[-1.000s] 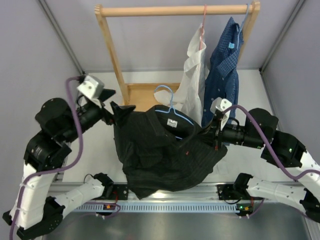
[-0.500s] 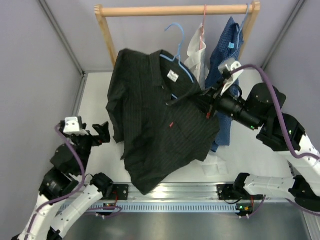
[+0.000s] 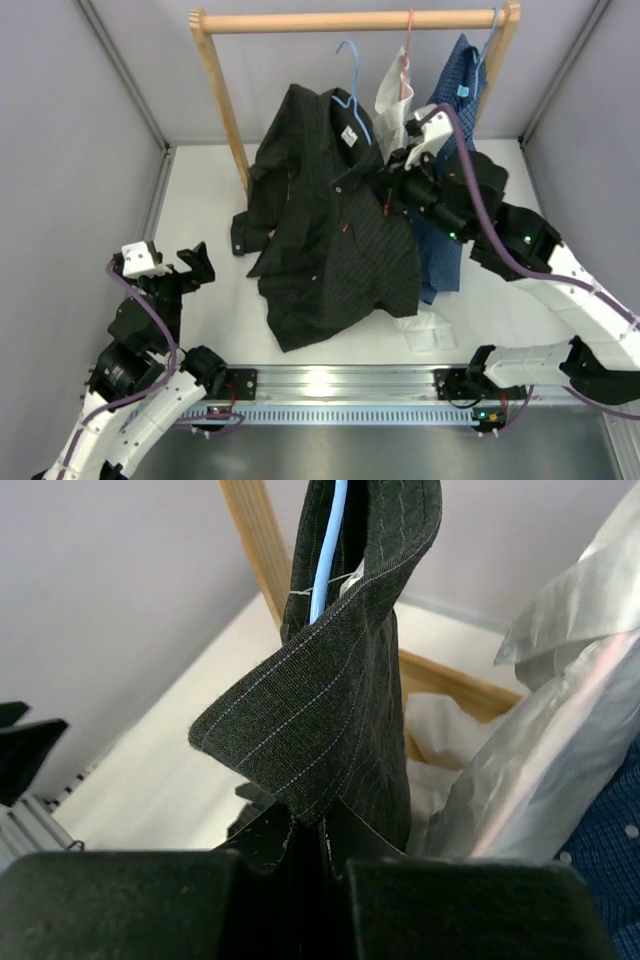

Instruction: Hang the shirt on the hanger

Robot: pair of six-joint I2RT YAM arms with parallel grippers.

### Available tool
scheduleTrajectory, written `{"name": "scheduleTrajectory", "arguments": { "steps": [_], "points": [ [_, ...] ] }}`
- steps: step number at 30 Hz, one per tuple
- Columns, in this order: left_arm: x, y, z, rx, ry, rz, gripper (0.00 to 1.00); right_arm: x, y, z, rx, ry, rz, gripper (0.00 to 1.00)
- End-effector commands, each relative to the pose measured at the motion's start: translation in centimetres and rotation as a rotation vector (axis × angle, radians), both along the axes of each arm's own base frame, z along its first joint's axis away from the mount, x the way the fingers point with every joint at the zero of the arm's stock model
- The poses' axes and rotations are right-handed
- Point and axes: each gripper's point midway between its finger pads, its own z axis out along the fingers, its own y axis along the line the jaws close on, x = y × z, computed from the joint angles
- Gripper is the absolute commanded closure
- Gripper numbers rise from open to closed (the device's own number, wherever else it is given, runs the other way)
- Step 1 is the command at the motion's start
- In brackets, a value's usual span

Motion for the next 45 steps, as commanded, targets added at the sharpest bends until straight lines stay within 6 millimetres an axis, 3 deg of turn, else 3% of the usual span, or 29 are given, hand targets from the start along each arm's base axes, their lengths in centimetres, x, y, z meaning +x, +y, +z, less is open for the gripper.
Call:
{"name": "scheduleTrajectory", "arguments": {
  "steps": [1, 3, 4, 9, 19, 24, 29, 38, 39, 44, 45],
  "points": [
    [0.4, 0.2, 0.9, -0.032, -0.037, 0.029, 0.02, 1.8, 1.0, 2.4, 0.117, -0.053, -0.078, 1.00],
    [0.8, -0.3, 0.7, -0.015, -0.023, 0.010, 0.02, 3.2, 0.5, 3.7, 0.125, -0.078, -0.160, 1.00],
    [1.1, -0.6, 0.4, -0.004, -0.007, 0.007, 0.02, 4.3, 1.4, 3.0, 0.101, -0.069, -0.183, 1.00],
    [1.9, -0.8, -0.1, 0.007, 0.024, 0.013, 0.02, 5.9, 2.4, 6.2, 0.172, -0.101, -0.254, 1.00],
    [1.8, -1.8, -0.6, -0.004, 0.018, -0.059, 0.02, 8.7, 5.8, 6.0, 0.160, -0.100, -0.333, 1.00],
    [1.8, -2.5, -1.0, -0.006, 0.025, -0.095, 0.02, 10.4, 5.7, 7.6, 0.160, -0.140, -0.412, 1.00],
    [1.9, -2.7, -1.1, -0.005, 0.028, -0.103, 0.02, 11.7, 7.1, 5.7, 0.120, -0.125, -0.431, 1.00],
    [1.8, -2.8, -1.0, -0.002, 0.026, -0.114, 0.02, 11.7, 9.0, 2.1, 0.092, -0.073, -0.383, 1.00],
    [1.8, -2.8, -1.0, -0.002, 0.026, -0.112, 0.02, 11.2, 8.8, 2.4, 0.103, -0.077, -0.378, 0.93],
    [1.7, -2.9, -0.9, -0.004, 0.021, -0.120, 0.02, 10.6, 8.7, 0.9, 0.090, -0.067, -0.360, 0.90],
    [1.7, -2.9, -1.0, -0.004, 0.021, -0.123, 0.02, 10.2, 8.6, 1.2, 0.096, -0.068, -0.346, 0.78]
  ]
}}
